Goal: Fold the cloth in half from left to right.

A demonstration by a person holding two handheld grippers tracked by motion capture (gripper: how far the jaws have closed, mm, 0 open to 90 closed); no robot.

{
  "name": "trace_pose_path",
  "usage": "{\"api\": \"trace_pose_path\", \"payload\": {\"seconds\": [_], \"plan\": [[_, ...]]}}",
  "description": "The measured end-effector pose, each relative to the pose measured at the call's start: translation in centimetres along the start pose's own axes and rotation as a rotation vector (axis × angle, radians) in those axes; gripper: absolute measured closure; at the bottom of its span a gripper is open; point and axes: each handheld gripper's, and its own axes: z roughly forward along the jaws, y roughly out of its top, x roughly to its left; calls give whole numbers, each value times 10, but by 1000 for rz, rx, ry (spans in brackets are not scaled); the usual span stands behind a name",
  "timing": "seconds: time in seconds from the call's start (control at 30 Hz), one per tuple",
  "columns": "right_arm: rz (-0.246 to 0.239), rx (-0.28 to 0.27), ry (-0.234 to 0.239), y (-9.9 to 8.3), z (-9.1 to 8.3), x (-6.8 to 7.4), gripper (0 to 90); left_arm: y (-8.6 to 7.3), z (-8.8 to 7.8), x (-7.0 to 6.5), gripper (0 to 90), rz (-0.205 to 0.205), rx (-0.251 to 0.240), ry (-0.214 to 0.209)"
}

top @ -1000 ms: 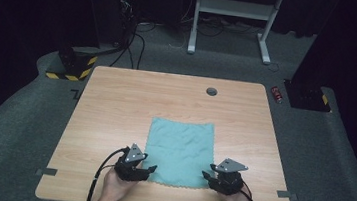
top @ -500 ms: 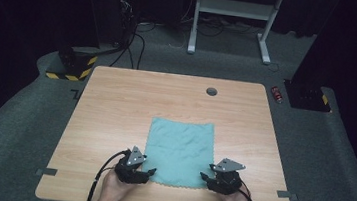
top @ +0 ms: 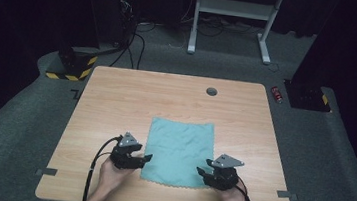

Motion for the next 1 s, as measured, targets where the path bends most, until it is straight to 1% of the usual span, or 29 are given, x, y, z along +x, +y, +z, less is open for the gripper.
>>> {"api": "trace_pose_path", "payload": {"seconds": [0.07, 0.13, 0.17, 0.2, 0.23, 0.3, 0.33, 0.4, 0.5, 0.57, 0.6, 0.63, 0.67, 0.7, 0.77, 0.8, 0.83, 0.87, 0.93, 0.97, 1.0], "plan": [[7, -4, 3, 2, 2, 1, 500, 5, 2, 5, 394, -26, -5, -6], [24, -3, 14, 5, 4, 2, 501, 11, 4, 9, 397, -38, -12, -10], [27, -7, 15, 6, 5, 3, 501, 14, 5, 11, 403, -45, -16, -6], [30, -9, 13, 7, 7, 5, 499, 18, 6, 13, 403, -37, -12, 4], [31, -12, 11, 9, 8, 6, 494, 21, 7, 14, 402, -37, -17, 15], [44, -13, 13, 13, 12, 10, 478, 30, 10, 18, 395, -48, -13, 32], [45, -10, 15, 15, 13, 12, 468, 33, 12, 20, 395, -64, -19, 26], [43, -10, 21, 20, 16, 17, 461, 42, 16, 25, 398, -73, -6, 23], [29, -16, 38, 27, 21, 22, 483, 56, 24, 32, 392, -66, 4, 36], [31, -24, 56, 30, 26, 26, 513, 63, 30, 36, 386, -81, 0, 35], [28, -22, 75, 32, 32, 30, 541, 67, 34, 38, 386, -85, 8, 35], [28, -22, 75, 32, 32, 30, 541, 70, 38, 41, 386, -82, 18, 39], [21, -20, 86, 33, 35, 33, 548, 71, 43, 42, 385, -86, 15, 51], [14, -20, 92, 34, 37, 35, 554, 73, 47, 45, 388, -81, 34, 60], [-5, -23, 98, 36, 42, 41, 569, 76, 55, 51, 384, -83, 55, 71], [-8, -25, 104, 37, 44, 43, 579, 77, 59, 53, 387, -88, 52, 77], [-8, -24, 112, 39, 45, 45, 586, 78, 63, 56, 393, -100, 63, 77], [-13, -27, 121, 40, 48, 48, 593, 79, 66, 58, 387, -102, 69, 77], [-28, -29, 136, 43, 51, 53, 600, 81, 70, 60, 387, -96, 70, 83], [-33, -28, 148, 44, 53, 57, 600, 82, 73, 61, 387, -92, 63, 91], [-38, -28, 157, 45, 55, 61, 601, 82, 74, 62, 389, -96, 54, 96]]}}
